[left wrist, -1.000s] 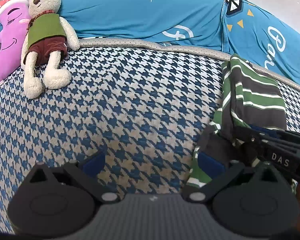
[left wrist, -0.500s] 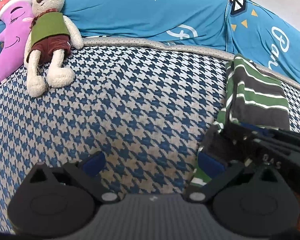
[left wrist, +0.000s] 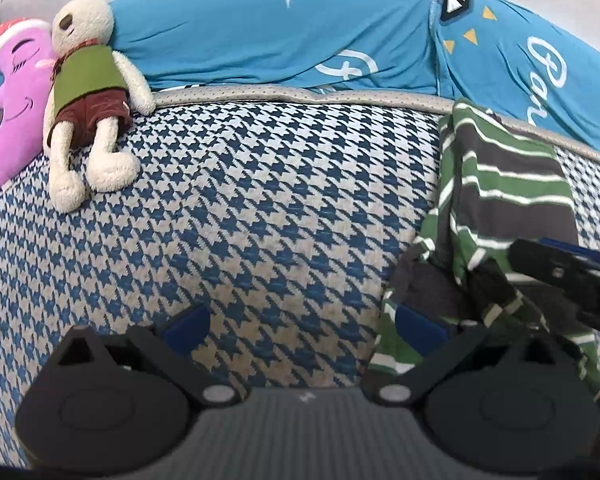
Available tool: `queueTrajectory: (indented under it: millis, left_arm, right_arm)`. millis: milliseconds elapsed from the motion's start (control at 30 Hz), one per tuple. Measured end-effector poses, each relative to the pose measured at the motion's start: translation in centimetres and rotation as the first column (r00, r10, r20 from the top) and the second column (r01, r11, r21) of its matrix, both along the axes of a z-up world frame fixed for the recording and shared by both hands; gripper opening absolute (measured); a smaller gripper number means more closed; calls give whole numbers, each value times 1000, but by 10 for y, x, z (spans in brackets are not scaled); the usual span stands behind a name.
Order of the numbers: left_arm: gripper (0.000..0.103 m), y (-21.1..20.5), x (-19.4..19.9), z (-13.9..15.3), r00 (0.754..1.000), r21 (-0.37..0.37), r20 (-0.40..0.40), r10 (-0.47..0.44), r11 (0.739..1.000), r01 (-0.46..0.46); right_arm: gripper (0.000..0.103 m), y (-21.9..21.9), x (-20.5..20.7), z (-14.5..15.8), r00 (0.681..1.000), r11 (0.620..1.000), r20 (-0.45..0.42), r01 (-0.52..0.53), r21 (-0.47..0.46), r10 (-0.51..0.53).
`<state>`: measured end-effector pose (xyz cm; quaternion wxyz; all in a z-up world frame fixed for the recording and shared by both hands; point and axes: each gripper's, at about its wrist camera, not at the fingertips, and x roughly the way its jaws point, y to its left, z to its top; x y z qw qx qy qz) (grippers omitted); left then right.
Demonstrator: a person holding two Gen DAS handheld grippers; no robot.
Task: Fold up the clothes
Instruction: 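Lower the folded edge onto the shirt and open the right gripper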
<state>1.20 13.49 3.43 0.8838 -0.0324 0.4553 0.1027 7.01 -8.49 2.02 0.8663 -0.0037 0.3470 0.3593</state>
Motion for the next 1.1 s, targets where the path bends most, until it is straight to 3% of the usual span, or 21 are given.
queueTrajectory:
  millis: [67,533,700,1100]
  left_arm:
    - [103,-4,-2,-2,1000,13,-7,-11,1000,11]
    - [103,-12,-30,-6,999,44,-20,-37,998,38]
    - [103,-16,-43,-11,999,16,-28,-33,999,33]
    - [103,-32,-72,-22,998,39,-25,-54,998,55]
  right_arm:
    - [34,-7,-7,0,1000,1000,0,15,-15,-15]
    - [36,-40,-55,-6,998,998,-40,38,-53,-40]
    - [39,-47,-68,-7,997,997,-49,55,-60,-58]
    - [40,-61,-88,-11,995,994,-63,78,-77,-82]
